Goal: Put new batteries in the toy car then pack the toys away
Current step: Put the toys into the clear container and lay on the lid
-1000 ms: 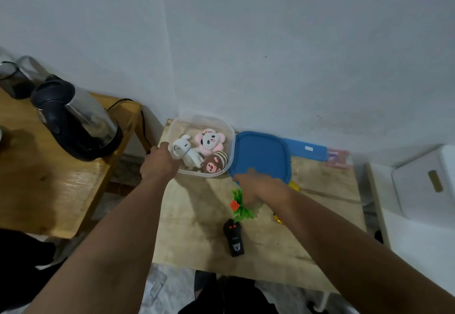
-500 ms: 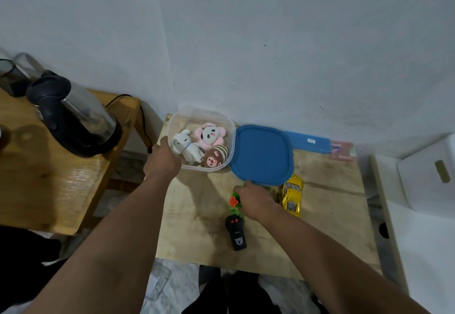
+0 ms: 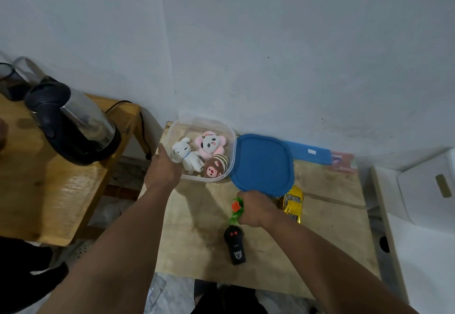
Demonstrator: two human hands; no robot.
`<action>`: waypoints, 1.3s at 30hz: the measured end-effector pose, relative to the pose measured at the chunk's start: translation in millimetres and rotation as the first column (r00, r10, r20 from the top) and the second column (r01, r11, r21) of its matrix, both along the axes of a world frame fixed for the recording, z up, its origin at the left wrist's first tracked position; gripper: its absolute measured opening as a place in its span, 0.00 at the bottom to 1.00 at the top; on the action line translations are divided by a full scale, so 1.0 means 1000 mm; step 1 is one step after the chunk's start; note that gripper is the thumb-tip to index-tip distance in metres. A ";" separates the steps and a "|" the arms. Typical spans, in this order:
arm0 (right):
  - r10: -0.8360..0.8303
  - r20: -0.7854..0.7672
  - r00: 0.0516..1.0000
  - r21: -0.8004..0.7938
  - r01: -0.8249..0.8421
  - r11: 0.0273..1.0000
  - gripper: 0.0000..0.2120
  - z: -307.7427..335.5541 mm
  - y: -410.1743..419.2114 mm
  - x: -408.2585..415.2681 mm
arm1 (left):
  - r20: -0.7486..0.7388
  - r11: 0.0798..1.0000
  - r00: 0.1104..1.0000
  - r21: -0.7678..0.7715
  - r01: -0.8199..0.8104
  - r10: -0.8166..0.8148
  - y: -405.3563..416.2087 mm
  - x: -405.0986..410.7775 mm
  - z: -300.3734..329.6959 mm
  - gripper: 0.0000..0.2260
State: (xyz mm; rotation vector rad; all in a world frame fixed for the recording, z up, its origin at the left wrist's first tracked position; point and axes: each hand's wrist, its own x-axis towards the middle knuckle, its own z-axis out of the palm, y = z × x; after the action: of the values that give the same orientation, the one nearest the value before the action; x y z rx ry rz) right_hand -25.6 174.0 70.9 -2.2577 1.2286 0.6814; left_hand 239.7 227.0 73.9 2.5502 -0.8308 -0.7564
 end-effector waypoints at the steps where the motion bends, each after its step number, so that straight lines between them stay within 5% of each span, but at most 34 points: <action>1: -0.032 0.010 0.999 0.044 0.032 0.999 0.24 0.010 -0.006 0.002 | 0.003 1.000 1.000 -0.011 -0.003 0.003 0.000 0.001 -0.001 0.32; 6: -0.288 0.129 0.949 0.241 0.252 0.937 0.18 0.072 -0.051 0.025 | 0.030 0.996 0.999 -0.081 -0.021 0.023 0.001 0.008 -0.003 0.25; 12: -0.241 0.332 0.912 0.092 0.223 0.971 0.16 0.088 -0.119 0.087 | 0.053 0.998 0.998 -0.067 0.021 -0.018 -0.002 0.014 -0.009 0.28; 19: 0.221 -0.101 0.970 -0.065 -0.229 0.971 0.22 0.035 -0.150 0.156 | -0.088 0.962 0.982 -0.206 -0.180 0.165 -0.004 0.008 -0.014 0.28; 24: 0.244 -0.238 0.940 0.085 -0.231 0.969 0.30 0.020 -0.147 0.167 | -0.092 0.958 0.980 -0.211 -0.194 0.178 -0.003 0.006 -0.015 0.27; 29: 0.332 -0.358 0.873 0.073 -0.328 0.942 0.30 0.014 -0.133 0.167 | -0.105 0.954 0.972 -0.199 -0.226 0.209 -0.005 0.004 -0.014 0.26; 31: 0.368 -0.366 0.855 -0.013 -0.400 0.916 0.23 0.015 -0.127 0.167 | -0.111 0.952 0.969 -0.192 -0.237 0.219 -0.005 0.004 -0.014 0.26; 35: 0.289 -0.347 0.892 -0.248 -0.385 0.889 0.31 0.019 -0.128 0.163 | -0.107 0.952 0.969 -0.190 -0.239 0.222 -0.005 0.005 -0.017 0.26; 39: 0.213 -0.230 0.950 -0.213 -0.263 0.941 0.18 0.008 -0.130 0.153 | -0.099 0.952 0.967 -0.178 -0.247 0.233 -0.006 0.006 -0.021 0.27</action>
State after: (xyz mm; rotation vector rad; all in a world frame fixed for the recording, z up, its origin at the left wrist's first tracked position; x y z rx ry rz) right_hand 127.4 44.3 79.1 -2.6240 1.1942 0.9173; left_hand 245.4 220.7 53.4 2.3794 -0.5266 -0.6603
